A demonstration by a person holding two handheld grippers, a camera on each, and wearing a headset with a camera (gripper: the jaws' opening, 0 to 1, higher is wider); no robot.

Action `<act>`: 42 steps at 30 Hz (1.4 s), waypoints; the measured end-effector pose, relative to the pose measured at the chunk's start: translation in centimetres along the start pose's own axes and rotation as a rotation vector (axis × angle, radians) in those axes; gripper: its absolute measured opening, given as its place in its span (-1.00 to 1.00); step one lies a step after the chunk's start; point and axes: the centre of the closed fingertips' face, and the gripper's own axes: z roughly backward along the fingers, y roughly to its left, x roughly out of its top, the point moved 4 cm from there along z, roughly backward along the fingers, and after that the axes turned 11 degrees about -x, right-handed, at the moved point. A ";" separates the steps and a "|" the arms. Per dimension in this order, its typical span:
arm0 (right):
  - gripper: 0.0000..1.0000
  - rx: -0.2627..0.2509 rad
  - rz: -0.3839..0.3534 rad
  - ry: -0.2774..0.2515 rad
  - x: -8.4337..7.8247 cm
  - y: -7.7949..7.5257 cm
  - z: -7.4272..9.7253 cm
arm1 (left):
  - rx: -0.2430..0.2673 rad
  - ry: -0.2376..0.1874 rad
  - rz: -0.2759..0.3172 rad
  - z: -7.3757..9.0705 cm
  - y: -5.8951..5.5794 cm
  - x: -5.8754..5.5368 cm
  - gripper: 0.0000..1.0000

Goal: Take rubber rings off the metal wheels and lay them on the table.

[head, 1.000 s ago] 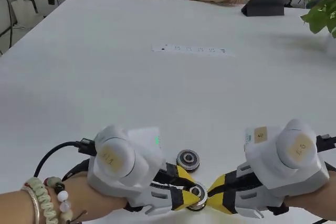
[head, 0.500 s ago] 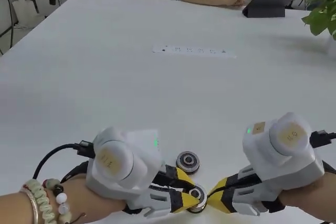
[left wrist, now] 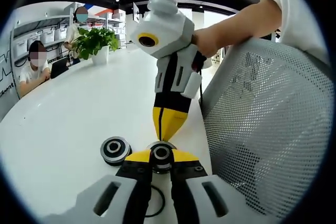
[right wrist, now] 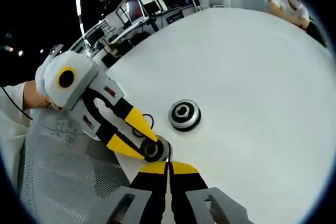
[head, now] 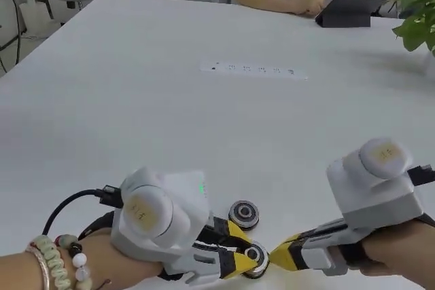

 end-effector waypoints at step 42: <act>-1.00 0.122 -0.115 -0.095 1.7 1.7 1.2 | 0.009 0.012 -0.012 -0.1 -0.1 0.0 -0.86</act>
